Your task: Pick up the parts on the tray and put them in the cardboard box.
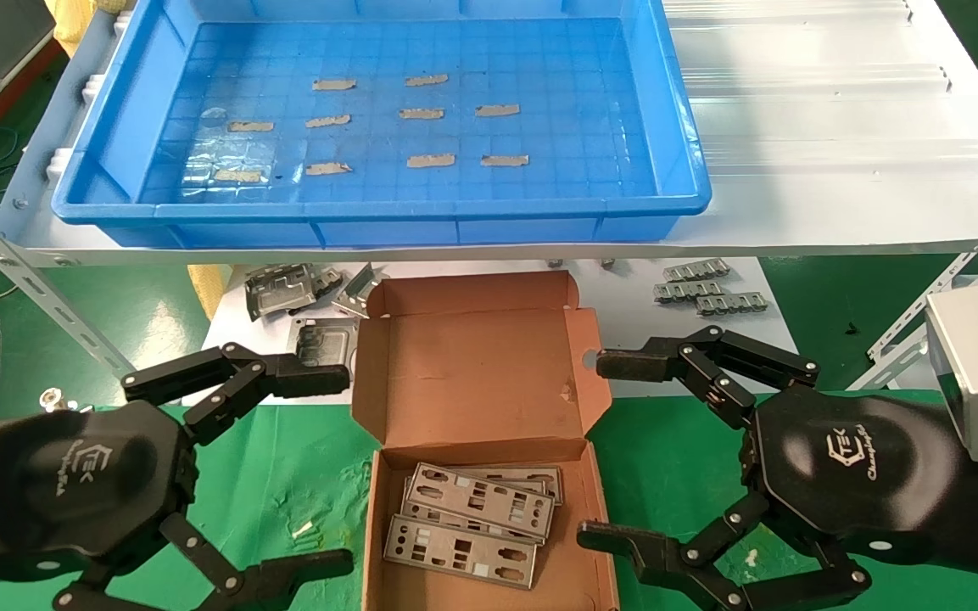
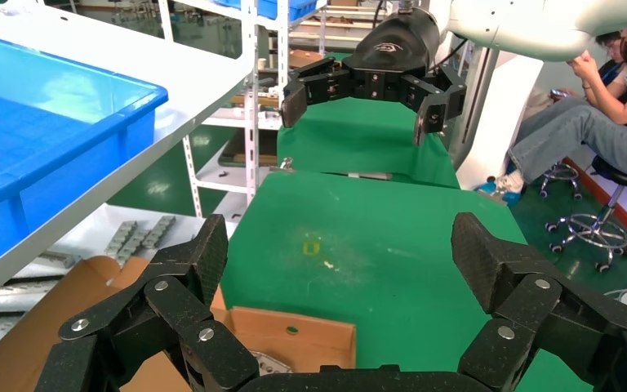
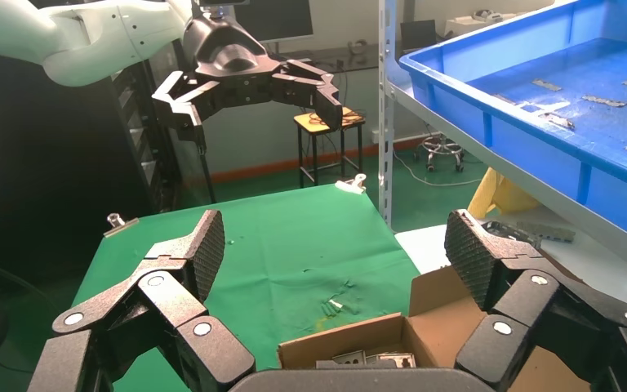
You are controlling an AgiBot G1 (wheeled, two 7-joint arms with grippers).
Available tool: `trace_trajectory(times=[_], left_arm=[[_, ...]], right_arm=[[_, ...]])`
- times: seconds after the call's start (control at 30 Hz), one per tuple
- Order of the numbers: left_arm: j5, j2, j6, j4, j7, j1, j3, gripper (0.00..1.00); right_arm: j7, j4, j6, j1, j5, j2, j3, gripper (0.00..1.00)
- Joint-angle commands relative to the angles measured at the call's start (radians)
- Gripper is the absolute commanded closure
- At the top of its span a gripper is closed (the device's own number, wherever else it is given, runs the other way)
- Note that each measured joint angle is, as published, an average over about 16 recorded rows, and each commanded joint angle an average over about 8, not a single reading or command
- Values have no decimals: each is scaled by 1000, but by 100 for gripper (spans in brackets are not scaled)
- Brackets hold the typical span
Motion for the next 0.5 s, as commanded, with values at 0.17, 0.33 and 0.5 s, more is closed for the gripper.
trace_trajectory(times=[0.17, 0.33, 0.5], left_arm=[[0, 0, 0, 0, 0, 0, 0, 0], [0, 0, 0, 0, 0, 0, 0, 0], [0, 0, 0, 0, 0, 0, 0, 0]], right_arm=[[0, 0, 0, 0, 0, 0, 0, 0], [0, 0, 0, 0, 0, 0, 0, 0], [0, 0, 0, 0, 0, 0, 0, 0]])
